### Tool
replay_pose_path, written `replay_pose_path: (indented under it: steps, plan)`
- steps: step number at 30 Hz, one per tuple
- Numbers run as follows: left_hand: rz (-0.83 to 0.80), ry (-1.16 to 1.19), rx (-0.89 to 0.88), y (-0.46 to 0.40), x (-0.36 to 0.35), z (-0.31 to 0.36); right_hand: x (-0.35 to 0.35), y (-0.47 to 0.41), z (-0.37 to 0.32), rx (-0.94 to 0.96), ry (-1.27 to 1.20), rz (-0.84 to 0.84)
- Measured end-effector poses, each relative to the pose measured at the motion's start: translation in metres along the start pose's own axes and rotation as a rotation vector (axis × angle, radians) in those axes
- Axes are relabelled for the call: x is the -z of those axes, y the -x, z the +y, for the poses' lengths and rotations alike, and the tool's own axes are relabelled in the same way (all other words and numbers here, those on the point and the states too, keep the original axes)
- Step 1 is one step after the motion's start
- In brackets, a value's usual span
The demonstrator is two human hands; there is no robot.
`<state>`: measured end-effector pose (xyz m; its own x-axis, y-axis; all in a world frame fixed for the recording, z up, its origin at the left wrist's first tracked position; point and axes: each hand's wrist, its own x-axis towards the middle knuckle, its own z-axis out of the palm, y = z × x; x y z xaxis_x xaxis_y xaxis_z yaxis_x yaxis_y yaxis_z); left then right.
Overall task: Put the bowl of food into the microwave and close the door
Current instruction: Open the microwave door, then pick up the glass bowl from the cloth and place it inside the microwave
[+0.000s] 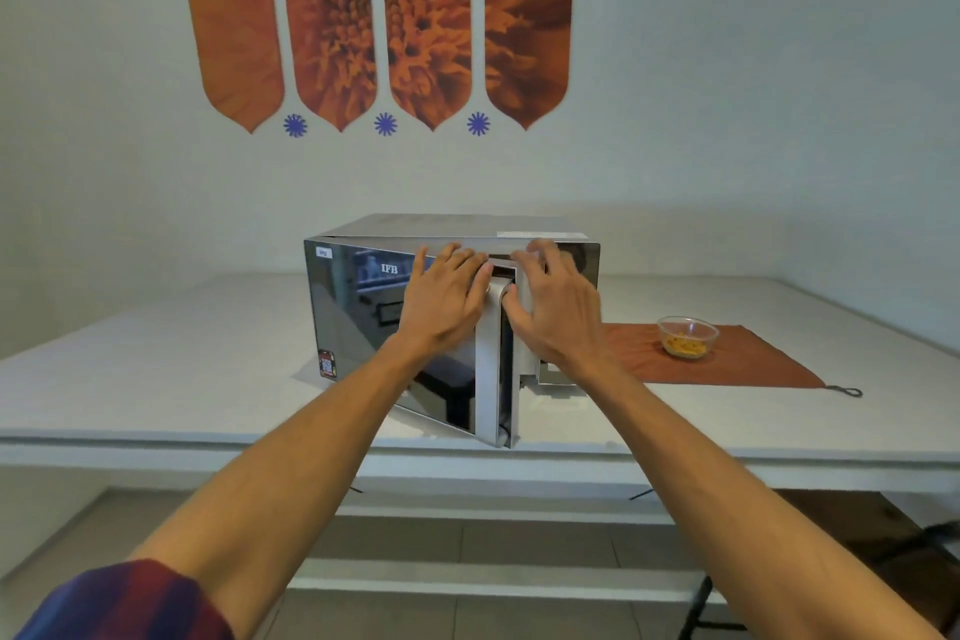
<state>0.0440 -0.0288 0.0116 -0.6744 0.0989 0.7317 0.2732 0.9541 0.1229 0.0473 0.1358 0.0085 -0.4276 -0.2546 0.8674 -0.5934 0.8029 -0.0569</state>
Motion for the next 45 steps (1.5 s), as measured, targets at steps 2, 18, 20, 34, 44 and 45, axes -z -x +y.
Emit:
replay_pose_path:
  steps: [2,18,20,34,44,45]
  plan:
    - [0.022,0.029,-0.006,0.010,0.016,0.001,0.002,0.006,-0.013,0.010,-0.078,-0.124]
    - [0.115,0.025,0.089,0.089,0.125,-0.030,0.032,0.033,-0.098,-0.056,-0.244,-0.158]
    - [0.107,0.013,0.122,0.097,0.134,-0.038,0.033,0.037,-0.106,-0.059,-0.204,-0.189]
    - [0.112,-0.316,0.253,0.134,0.174,-0.045,0.043,0.058,-0.134,-0.069,-0.031,-0.333]
    - [0.179,-0.273,0.031,0.115,0.110,0.024,0.045,0.072,-0.072,-0.174,-0.002,-0.343]
    - [0.159,-0.239,0.016,0.111,0.095,0.034,0.046,0.074,-0.059,-0.184,0.012,-0.344]
